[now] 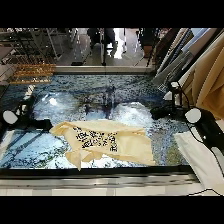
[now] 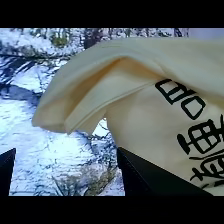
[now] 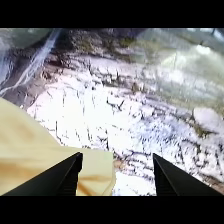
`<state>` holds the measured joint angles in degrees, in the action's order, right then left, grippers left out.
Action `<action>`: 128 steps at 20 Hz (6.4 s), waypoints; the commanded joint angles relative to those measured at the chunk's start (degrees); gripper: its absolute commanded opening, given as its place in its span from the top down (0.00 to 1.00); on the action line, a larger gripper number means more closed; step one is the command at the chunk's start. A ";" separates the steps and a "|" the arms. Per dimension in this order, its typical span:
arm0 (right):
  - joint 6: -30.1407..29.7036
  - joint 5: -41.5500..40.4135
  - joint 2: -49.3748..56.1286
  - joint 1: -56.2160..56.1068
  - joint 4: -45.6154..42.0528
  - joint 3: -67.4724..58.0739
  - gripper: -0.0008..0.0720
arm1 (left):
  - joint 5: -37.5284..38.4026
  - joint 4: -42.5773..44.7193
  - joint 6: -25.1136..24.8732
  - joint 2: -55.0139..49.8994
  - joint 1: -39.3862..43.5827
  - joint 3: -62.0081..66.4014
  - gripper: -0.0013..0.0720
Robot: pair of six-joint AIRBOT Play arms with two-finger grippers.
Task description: Fold the clothes and pants, and hang the long-sleeved shirts on hangers.
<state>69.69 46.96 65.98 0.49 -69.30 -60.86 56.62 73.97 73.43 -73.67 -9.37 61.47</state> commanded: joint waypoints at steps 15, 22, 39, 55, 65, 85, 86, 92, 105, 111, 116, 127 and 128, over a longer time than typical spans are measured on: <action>-4.55 13.05 29.42 0.90 13.81 -5.73 0.96 | 3.43 -6.56 -11.26 -23.91 -0.02 14.64 0.97; -6.10 21.00 5.99 0.90 11.54 -18.93 0.96 | 31.82 -7.28 -11.28 -9.09 -2.84 40.11 0.97; 4.35 24.46 -32.79 0.92 8.94 -25.77 0.96 | 5.64 -16.70 -10.36 24.63 -12.04 51.76 0.97; 4.20 -8.57 24.37 2.95 12.07 -12.59 0.20 | 8.09 -5.07 1.22 -30.91 -3.85 44.09 0.22; -6.62 33.51 14.03 26.56 17.27 7.76 0.21 | 30.84 -17.81 -4.37 -12.61 -15.08 1.09 0.38; -10.73 23.61 17.05 23.43 19.17 16.15 0.28 | 14.78 -19.08 -7.02 -0.44 -18.80 -21.77 0.19; -10.71 23.30 17.05 23.37 19.28 16.15 0.28 | 13.07 -18.97 -6.99 -0.15 -19.58 -21.79 0.19; -10.67 23.23 17.05 23.37 20.04 16.15 0.28 | 6.73 -24.65 -6.08 -1.70 -17.51 -21.90 0.19; -11.19 23.37 17.05 23.39 20.00 16.15 0.73 | 10.27 -26.05 -4.46 -3.48 -16.00 -21.92 0.83; -15.30 27.93 16.37 23.39 23.19 14.75 0.96 | 15.80 -29.31 -9.42 -2.84 -16.55 -20.90 0.97; -15.13 37.94 4.20 23.41 23.39 4.39 0.96 | 28.39 -46.16 -12.20 3.37 -20.61 -6.27 0.97; -3.89 13.25 -31.95 23.39 5.88 -42.73 0.96 | 20.94 -136.87 -12.17 14.62 -43.34 40.17 0.97; -3.89 11.63 -32.24 23.39 6.34 -45.16 0.96 | 19.85 -135.67 -12.17 14.53 -43.87 42.18 0.97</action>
<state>63.24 69.30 38.37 23.90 -58.50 -96.73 82.19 -48.10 61.30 -59.88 -48.95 94.48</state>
